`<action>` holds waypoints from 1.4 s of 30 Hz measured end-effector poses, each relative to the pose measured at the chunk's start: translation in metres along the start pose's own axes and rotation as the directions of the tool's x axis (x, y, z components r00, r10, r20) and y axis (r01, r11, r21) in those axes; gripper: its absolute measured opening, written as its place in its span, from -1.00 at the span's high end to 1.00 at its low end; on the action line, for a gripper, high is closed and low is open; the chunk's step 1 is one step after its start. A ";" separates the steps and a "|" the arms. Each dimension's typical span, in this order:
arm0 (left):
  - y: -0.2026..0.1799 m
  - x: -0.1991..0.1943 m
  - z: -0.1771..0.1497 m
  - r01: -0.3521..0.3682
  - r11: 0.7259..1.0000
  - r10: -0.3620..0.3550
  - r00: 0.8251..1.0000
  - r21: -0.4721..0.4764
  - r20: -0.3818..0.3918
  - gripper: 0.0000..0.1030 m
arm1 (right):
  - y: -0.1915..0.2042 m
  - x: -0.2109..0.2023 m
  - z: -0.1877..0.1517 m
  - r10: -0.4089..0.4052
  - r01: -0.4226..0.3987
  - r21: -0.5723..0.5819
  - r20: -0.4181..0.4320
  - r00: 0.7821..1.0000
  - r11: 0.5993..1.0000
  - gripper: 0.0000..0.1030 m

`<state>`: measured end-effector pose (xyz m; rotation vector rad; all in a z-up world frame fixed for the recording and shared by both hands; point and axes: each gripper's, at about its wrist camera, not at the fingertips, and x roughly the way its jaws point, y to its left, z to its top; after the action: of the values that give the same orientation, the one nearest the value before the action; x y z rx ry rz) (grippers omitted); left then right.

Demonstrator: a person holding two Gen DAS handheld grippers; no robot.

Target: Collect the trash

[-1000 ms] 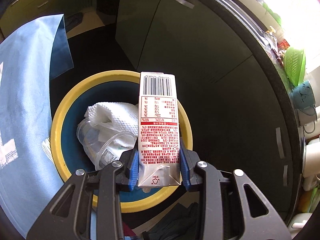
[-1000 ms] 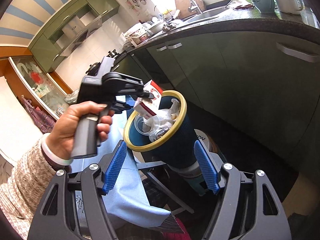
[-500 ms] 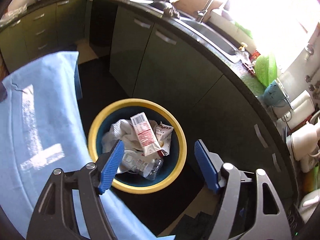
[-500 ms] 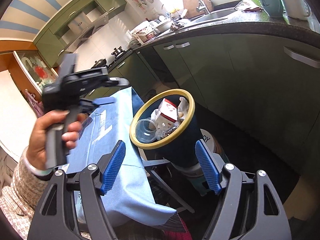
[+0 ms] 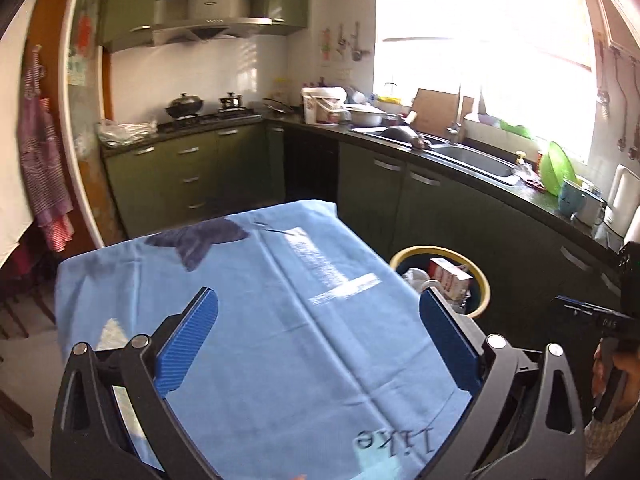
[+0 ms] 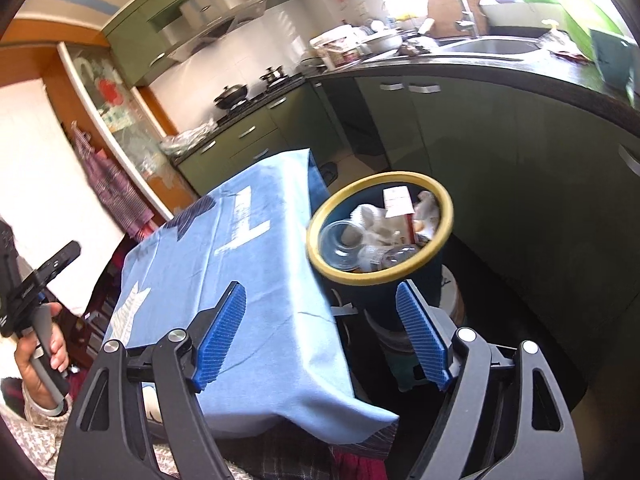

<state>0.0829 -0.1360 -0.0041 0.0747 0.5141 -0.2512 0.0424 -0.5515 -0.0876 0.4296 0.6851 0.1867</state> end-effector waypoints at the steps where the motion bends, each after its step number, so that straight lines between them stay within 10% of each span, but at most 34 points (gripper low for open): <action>1: 0.013 -0.012 -0.006 -0.025 1.000 0.025 1.000 -0.019 0.010 -0.86 | 0.009 0.002 0.000 0.003 -0.003 -0.020 -0.006 1.000 1.000 -0.52; 15: 0.092 -0.111 -0.070 -0.240 0.961 0.244 0.970 -0.136 0.012 -0.87 | 0.102 -0.005 -0.006 -0.011 0.018 -0.244 0.030 0.999 0.970 -0.91; 42: 0.086 -0.143 -0.069 -0.307 0.945 0.318 0.943 -0.117 0.101 -0.87 | 0.156 -0.069 -0.030 -0.060 0.134 -0.382 0.198 0.978 0.915 -0.91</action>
<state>-0.0480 -0.0125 0.0070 0.0433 0.3884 0.0819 -0.0339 -0.4235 0.0006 0.0233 0.4708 0.1829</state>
